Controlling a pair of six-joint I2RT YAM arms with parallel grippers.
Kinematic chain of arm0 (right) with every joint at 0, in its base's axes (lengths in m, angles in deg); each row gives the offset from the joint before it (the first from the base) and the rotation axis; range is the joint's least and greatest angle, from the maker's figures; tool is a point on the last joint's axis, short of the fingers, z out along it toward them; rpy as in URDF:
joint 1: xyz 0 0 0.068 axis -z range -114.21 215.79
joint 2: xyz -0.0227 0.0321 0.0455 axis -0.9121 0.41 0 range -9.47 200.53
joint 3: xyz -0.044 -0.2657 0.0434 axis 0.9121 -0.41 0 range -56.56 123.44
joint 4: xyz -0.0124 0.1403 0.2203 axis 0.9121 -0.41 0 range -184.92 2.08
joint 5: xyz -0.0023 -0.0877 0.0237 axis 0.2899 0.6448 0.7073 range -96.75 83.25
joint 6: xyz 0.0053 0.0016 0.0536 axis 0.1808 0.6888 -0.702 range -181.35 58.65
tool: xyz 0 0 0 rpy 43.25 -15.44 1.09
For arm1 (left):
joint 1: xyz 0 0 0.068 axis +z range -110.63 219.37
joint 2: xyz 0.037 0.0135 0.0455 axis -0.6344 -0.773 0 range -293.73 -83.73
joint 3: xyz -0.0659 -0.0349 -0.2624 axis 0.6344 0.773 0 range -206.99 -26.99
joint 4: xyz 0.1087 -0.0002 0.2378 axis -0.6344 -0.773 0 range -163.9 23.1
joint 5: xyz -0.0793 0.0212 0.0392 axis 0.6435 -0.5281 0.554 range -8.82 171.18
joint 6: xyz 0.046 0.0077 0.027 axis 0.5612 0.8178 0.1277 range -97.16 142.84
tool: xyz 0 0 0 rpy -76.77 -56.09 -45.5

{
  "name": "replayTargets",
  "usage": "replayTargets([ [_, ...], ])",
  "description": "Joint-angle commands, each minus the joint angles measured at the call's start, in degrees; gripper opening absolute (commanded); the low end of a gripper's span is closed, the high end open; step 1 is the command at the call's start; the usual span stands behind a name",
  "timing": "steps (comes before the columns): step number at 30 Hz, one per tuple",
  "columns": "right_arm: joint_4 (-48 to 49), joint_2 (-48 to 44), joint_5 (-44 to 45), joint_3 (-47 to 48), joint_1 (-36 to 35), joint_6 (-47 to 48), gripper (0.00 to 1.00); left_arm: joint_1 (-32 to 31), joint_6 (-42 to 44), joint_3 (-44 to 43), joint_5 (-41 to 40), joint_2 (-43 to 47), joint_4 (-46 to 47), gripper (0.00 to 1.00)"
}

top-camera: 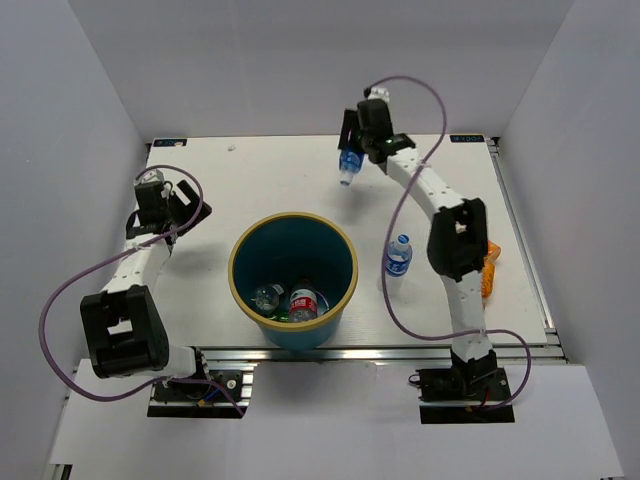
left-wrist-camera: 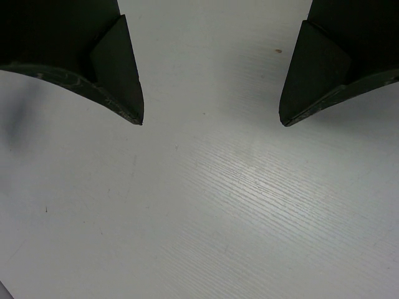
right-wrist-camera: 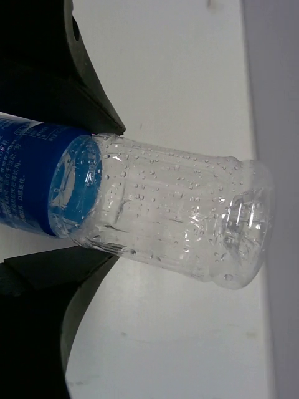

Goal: Put the plastic bottles in the bin

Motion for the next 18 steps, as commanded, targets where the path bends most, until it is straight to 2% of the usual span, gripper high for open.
replayTargets([
  [1, 13.2, -16.3, -6.4, -2.1, -0.4, 10.5, 0.50, 0.3, -0.1, 1.0, 0.7, 4.1, 0.2, 0.98],
  [4, 14.6, -24.1, -11.9, -7.8, -3.2, 16.6, 0.53, 0.3, -0.2, 1.3, 0.8, 4.8, 0.5, 0.98],
  [8, 13.8, -32.4, -29.6, -15.2, -7.1, 20.5, 0.54, 0.3, -0.5, 1.7, 1.4, 4.9, 0.7, 0.98],
  [9, 13.6, -35.5, -31.6, -18.8, -9.1, 21.5, 0.54, 0.3, -0.5, 1.6, 1.6, 4.9, 0.6, 0.98],
  [15, 18.3, -46.1, -32.3, -35.4, -20.5, 26.7, 0.62, 0.2, -0.9, 1.9, 1.9, 5.6, 0.5, 0.98],
  [16, 19.5, -46.9, -34.4, -38.1, -21.0, 25.5, 0.68, 0.3, -0.8, 1.8, 1.8, 5.9, 0.3, 0.98],
  [18, 19.4, -48.4, -36.8, -39.5, -22.1, 24.6, 0.74, 0.3, -0.7, 1.9, 1.9, 6.4, 0.2, 0.98],
])
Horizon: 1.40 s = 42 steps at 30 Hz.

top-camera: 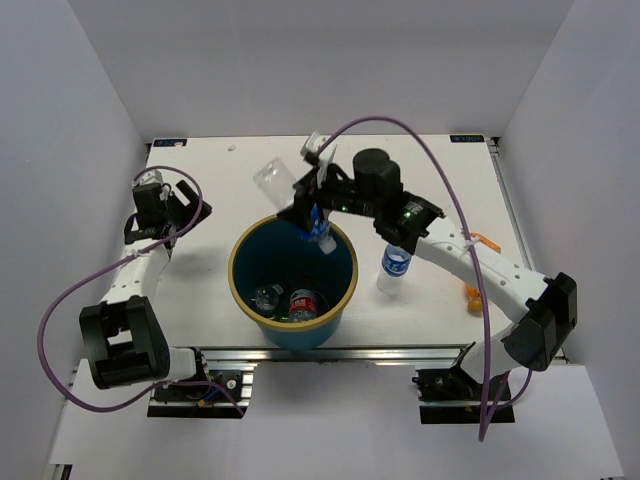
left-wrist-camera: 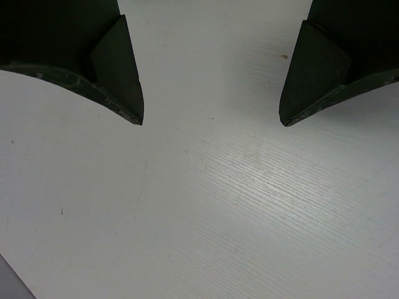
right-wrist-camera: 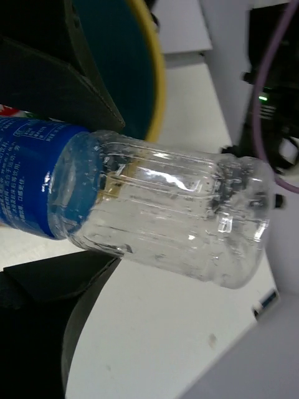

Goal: Put the plastic bottles in the bin

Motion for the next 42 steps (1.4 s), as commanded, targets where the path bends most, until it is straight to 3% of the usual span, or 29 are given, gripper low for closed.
replayTargets([
  [1, 2.3, -2.8, -6.5, -2.9, -0.9, 1.1, 0.81, 0.3, 0.0, 0.6, 0.7, 3.4, 0.2, 0.98],
  [4, 2.6, -4.5, -6.0, -3.3, -1.1, 2.1, 0.89, 0.3, 0.1, 1.0, 1.1, 4.3, 0.5, 0.98],
  [9, -1.5, -6.9, -4.1, -1.2, -1.0, 3.1, 0.89, 0.3, 0.3, 1.0, 0.8, 5.2, 0.0, 0.98],
  [17, -4.2, -17.4, 16.4, -11.3, 4.7, -4.4, 0.89, 0.3, 0.4, 1.3, 0.3, 6.7, -0.2, 0.98],
  [20, -8.9, -19.6, 29.0, -14.1, 6.4, -6.7, 0.89, 0.3, 0.4, 1.4, 0.1, 6.9, -0.3, 0.98],
  [21, -10.7, -19.5, 38.3, -15.5, 6.5, -8.9, 0.89, 0.3, 0.4, 1.4, 0.2, 7.0, -0.4, 0.98],
  [24, -19.9, -18.9, 52.5, -18.2, 6.8, -13.3, 0.89, 0.3, 0.4, 1.4, 0.0, 7.1, -0.4, 0.98],
  [26, -23.1, -18.7, 53.4, -20.4, 7.2, -15.8, 0.89, 0.3, 0.4, 1.4, -0.6, 7.1, -0.3, 0.98],
  [33, -21.3, -16.4, 42.9, -28.1, 8.4, -15.5, 0.89, 0.3, 0.0, 1.2, -0.7, 6.0, 0.0, 0.98],
  [38, -23.2, -14.7, 43.2, -30.0, 8.6, -18.0, 0.89, 0.3, -0.3, 1.2, -1.2, 6.1, -0.1, 0.98],
  [41, -23.2, -15.1, 42.0, -30.3, 8.6, -19.0, 0.80, 0.2, -0.4, 1.2, -1.3, 6.3, 0.0, 0.98],
  [42, -23.2, -15.9, 40.7, -30.1, 8.6, -18.9, 0.65, 0.3, -0.4, 1.3, -1.4, 6.4, 0.0, 0.98],
])
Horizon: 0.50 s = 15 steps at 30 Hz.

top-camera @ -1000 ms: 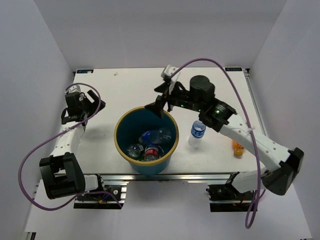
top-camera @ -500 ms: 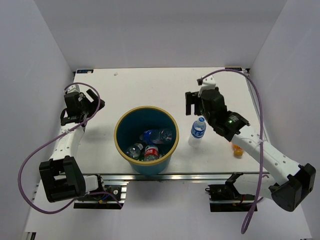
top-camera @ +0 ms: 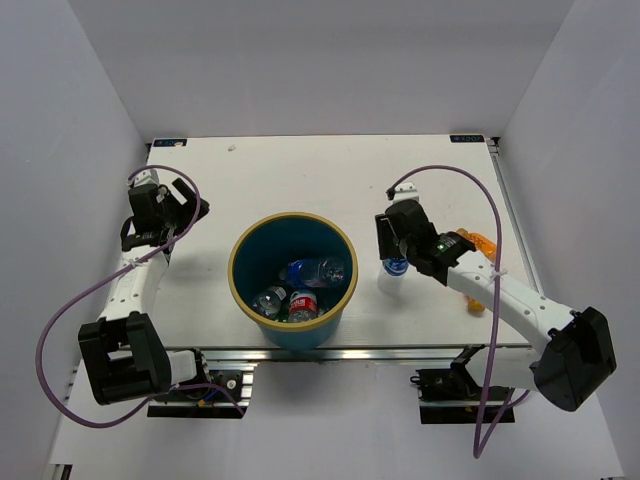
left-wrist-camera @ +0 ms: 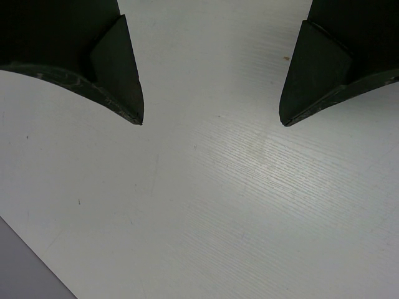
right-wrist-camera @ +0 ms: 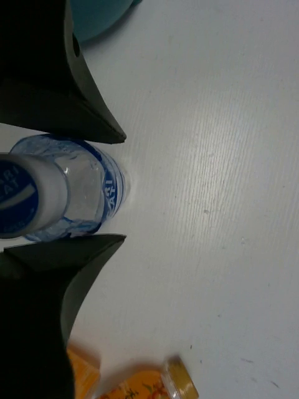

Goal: Put the plastic bottles in the bin

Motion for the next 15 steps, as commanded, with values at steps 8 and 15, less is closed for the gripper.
replayTargets([
  [8, 2.0, -8.2, -3.2, 7.0, 0.2, 0.0, 0.35, 0.2, 0.0, 0.5, -1.2, 2.6, -0.5, 0.98],
  [15, 10.6, -7.5, -21.2, 26.9, 0.1, 11.2, 0.32, 0.3, 0.2, 0.8, -0.8, 2.9, -0.5, 0.98],
])
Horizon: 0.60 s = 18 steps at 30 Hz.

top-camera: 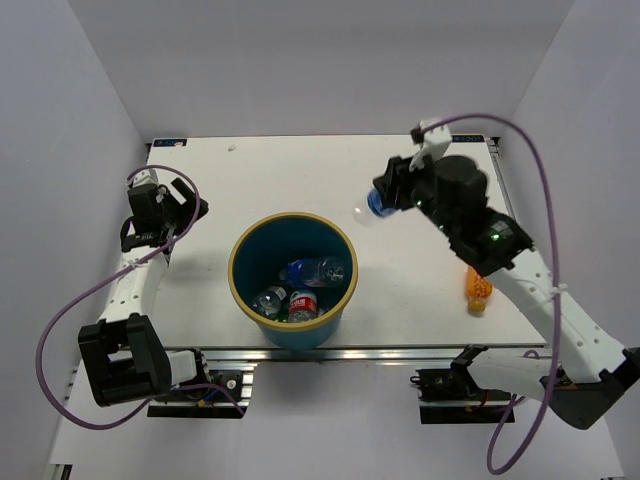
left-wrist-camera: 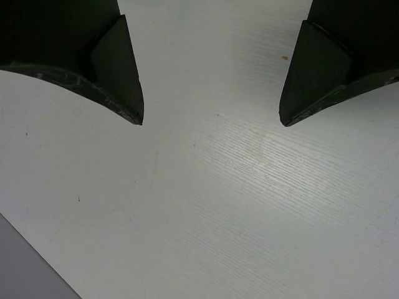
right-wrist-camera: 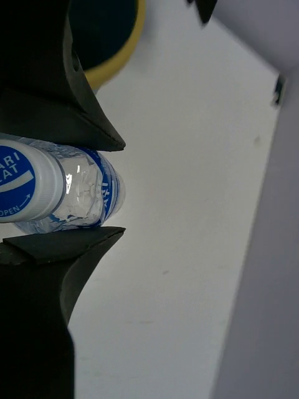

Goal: Put the plastic bottles in the bin

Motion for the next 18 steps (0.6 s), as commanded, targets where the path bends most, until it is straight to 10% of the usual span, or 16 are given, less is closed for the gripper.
replayTargets([
  [1, 9.9, -0.9, -16.1, 10.5, 0.0, 6.7, 0.32, 0.3, 0.2, 0.7, -0.2, 2.6, -0.6, 0.98],
  [8, 6.6, 8.4, -52.0, 21.2, -1.1, 5.2, 0.33, 0.3, 0.4, 0.8, -0.3, 3.1, -0.7, 0.98],
  [13, -0.9, 14.6, -58.0, 24.4, -3.6, 8.2, 0.44, 0.3, 0.9, 0.5, 0.0, 3.1, -0.8, 0.98],
  [18, -0.4, 14.7, -54.4, 22.3, -3.4, 9.2, 0.89, 0.3, 1.4, 0.1, 0.7, 3.6, -0.7, 0.98],
])
